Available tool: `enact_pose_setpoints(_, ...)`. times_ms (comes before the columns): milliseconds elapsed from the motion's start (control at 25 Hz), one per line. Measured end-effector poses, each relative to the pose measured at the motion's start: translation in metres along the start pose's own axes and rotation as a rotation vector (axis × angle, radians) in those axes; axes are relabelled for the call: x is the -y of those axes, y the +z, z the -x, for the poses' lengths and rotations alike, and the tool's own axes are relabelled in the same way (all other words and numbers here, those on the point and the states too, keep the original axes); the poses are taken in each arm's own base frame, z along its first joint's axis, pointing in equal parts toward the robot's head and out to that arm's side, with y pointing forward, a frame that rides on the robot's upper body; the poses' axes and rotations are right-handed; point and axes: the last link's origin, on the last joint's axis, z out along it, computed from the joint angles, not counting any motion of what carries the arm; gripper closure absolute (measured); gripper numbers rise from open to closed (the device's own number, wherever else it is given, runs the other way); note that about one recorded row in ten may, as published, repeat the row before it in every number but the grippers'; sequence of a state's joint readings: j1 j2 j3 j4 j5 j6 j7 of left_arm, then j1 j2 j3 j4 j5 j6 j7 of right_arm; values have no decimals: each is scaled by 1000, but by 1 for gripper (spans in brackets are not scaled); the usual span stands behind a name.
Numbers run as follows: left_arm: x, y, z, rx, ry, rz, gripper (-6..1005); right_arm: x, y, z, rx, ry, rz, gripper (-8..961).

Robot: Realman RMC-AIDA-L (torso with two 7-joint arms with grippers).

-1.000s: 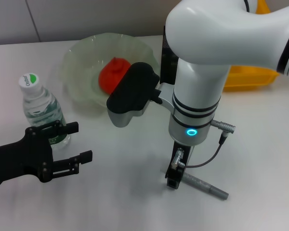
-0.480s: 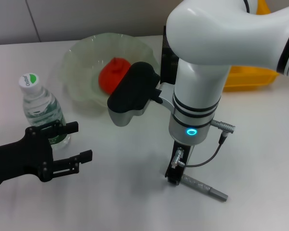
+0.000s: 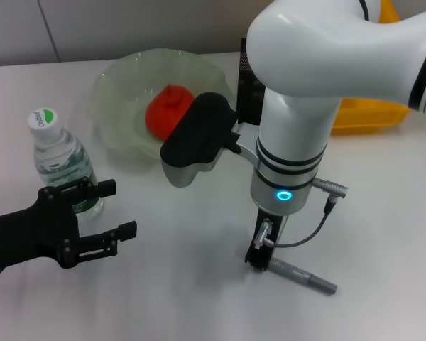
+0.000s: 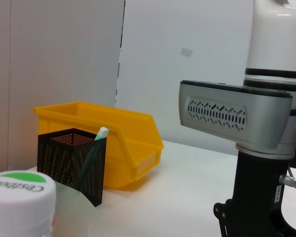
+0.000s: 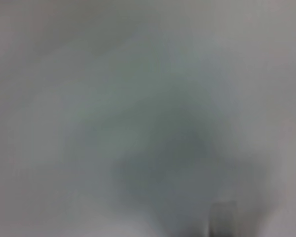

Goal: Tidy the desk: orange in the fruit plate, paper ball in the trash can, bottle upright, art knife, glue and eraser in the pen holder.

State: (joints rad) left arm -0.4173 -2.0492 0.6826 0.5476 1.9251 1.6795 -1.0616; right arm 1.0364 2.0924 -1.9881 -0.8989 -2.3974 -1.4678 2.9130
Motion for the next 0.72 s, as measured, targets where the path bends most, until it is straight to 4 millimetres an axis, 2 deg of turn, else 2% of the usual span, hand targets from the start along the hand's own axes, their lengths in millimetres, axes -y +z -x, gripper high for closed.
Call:
enact_pose_setpoints(240,0,0,0,0,-1,0,199,0,0,-1,1,4,5,767)
enact_pose_setpoints(400,-1,-1,2,1,-1,-3,199,2,-11,-2,17,10,14,793)
enact_pose_setpoints(520,-2,-2,2,1,-1,-4,199,17,-37,-4,92,42,-12,806)
enact_pose_setpoints(720,-4,-3,5,1,-5,-7,199,57,-93,-12,300,140,-84,805)
